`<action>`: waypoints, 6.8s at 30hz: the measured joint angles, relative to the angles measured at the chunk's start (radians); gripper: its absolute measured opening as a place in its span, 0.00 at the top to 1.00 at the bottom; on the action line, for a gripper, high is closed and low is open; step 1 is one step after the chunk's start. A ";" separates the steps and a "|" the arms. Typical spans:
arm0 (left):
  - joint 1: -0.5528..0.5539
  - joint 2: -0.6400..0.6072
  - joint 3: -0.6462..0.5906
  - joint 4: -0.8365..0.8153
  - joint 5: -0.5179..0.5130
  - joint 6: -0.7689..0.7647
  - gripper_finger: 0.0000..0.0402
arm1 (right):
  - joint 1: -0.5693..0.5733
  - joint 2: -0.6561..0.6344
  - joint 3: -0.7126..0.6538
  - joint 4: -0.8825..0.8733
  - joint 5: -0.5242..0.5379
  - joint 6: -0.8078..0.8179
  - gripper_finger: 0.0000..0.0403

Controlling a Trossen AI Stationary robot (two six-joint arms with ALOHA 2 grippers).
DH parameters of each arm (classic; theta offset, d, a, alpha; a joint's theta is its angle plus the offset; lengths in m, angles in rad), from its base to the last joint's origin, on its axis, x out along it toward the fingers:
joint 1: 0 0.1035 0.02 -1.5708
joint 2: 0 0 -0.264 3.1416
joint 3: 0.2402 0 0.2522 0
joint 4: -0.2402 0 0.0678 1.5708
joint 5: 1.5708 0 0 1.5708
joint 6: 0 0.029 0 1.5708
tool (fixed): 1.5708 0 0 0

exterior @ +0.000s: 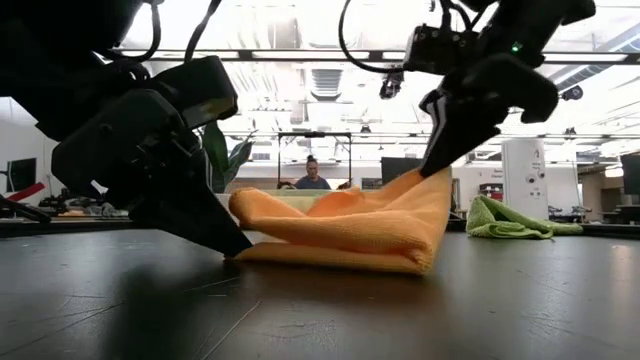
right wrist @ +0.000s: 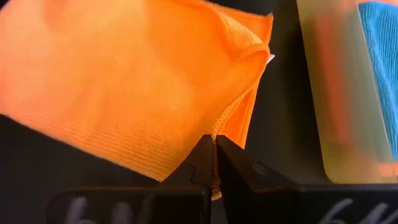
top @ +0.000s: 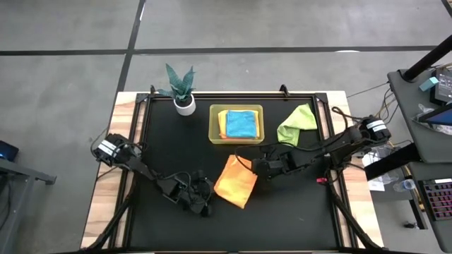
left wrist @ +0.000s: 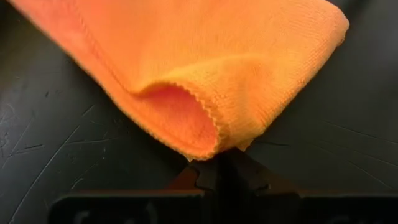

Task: Fold microfiber towels
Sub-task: Fold the yellow towel on the table

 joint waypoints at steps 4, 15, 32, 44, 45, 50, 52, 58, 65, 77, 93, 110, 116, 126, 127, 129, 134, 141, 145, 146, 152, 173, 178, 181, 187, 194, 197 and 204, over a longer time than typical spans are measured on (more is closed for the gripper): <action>0.002 0.001 -0.001 0.000 0.004 0.000 1.00 | 0.003 -0.008 0.000 -0.038 -0.003 0.016 0.98; 0.004 0.003 -0.001 0.002 0.005 0.001 1.00 | 0.002 0.033 -0.067 0.053 0.010 0.043 0.97; 0.007 0.004 -0.001 0.002 0.006 0.001 1.00 | 0.099 -0.147 -0.049 0.064 -0.045 0.182 0.57; 0.008 0.004 -0.001 0.002 0.006 0.001 1.00 | 0.277 0.124 -0.064 0.530 -0.038 0.133 0.64; 0.008 0.004 -0.001 0.002 0.005 0.001 1.00 | 0.280 0.153 -0.063 0.552 -0.037 0.143 0.65; 0.008 0.004 0.000 0.003 -0.007 0.001 1.00 | 0.285 0.284 -0.015 0.590 -0.036 0.169 0.68; 0.008 0.004 0.000 0.003 -0.009 0.001 1.00 | 0.284 0.323 0.010 0.586 -0.036 0.174 0.69; 0.008 0.004 0.000 0.005 -0.013 0.001 1.00 | 0.284 0.381 0.091 0.444 0.059 0.189 0.73; 0.008 0.004 0.000 0.007 -0.016 0.001 1.00 | 0.286 0.379 0.121 0.339 0.101 0.188 0.87; 0.008 0.004 -0.001 0.007 -0.021 0.001 1.00 | 0.303 0.334 0.163 0.206 0.089 0.183 0.98; 0.009 0.004 0.002 0.021 -0.031 0.002 1.00 | 0.294 0.358 0.160 0.219 -0.015 0.199 0.82; 0.003 -0.217 -0.004 -0.186 0.134 0.088 0.68 | 0.260 0.072 0.077 0.198 -0.014 -0.204 0.57; 0.008 -0.330 0.001 -0.184 0.130 0.089 0.68 | 0.145 -0.034 -0.075 0.512 -0.104 -0.433 0.61; 0.051 -0.384 -0.003 -0.040 -0.040 0.237 0.68 | -0.081 -0.128 -0.139 0.592 -0.244 -0.474 0.67; 0.064 -0.369 -0.003 -0.012 -0.035 0.240 0.68 | -0.096 -0.128 -0.143 0.585 -0.255 -0.469 0.68; 0.086 -0.351 -0.001 -0.007 -0.019 0.242 0.68 | -0.116 -0.124 -0.143 0.588 -0.255 -0.471 0.68; 0.111 -0.283 0.002 -0.006 0.037 0.235 0.69 | -0.151 -0.113 -0.145 0.579 -0.255 -0.531 0.69; 0.114 -0.201 0.002 0.029 0.054 0.157 0.77 | -0.202 -0.114 -0.145 0.575 -0.254 -0.552 0.69; 0.112 -0.169 0.002 0.056 0.081 0.150 0.81 | -0.217 -0.115 -0.145 0.560 -0.255 -0.546 0.69; 0.111 -0.163 0.002 0.057 0.091 0.136 0.81 | -0.219 -0.115 -0.145 0.561 -0.255 -0.543 0.69; 0.108 -0.096 -0.001 0.055 0.180 0.067 0.85 | -0.223 -0.115 -0.145 0.562 -0.255 -0.544 0.69; 0.107 -0.031 0.003 0.054 0.273 0.011 0.88 | -0.229 0.051 -0.093 0.544 -0.411 -0.445 0.56; 0.107 -0.031 0.003 0.044 0.274 0.011 0.88 | -0.229 0.181 -0.019 0.475 -0.349 -0.511 0.54; 0.107 -0.031 0.001 0.029 0.277 0.011 0.88 | -0.229 0.229 0.020 0.405 -0.312 -0.540 0.55; 0.106 -0.030 0.000 0.030 0.277 0.035 0.88 | -0.231 0.284 0.054 0.412 -0.286 -0.561 0.58; 0.106 -0.029 0.000 0.031 0.276 0.037 0.88 | -0.234 0.284 0.055 0.486 -0.193 -0.586 0.66; 0.107 -0.029 0.000 0.032 0.276 0.050 0.88 | -0.234 0.288 0.055 0.511 -0.159 -0.627 0.71; 0.107 -0.033 0.001 0.033 0.281 0.054 0.88 | -0.232 0.291 0.055 0.533 -0.156 -0.649 0.87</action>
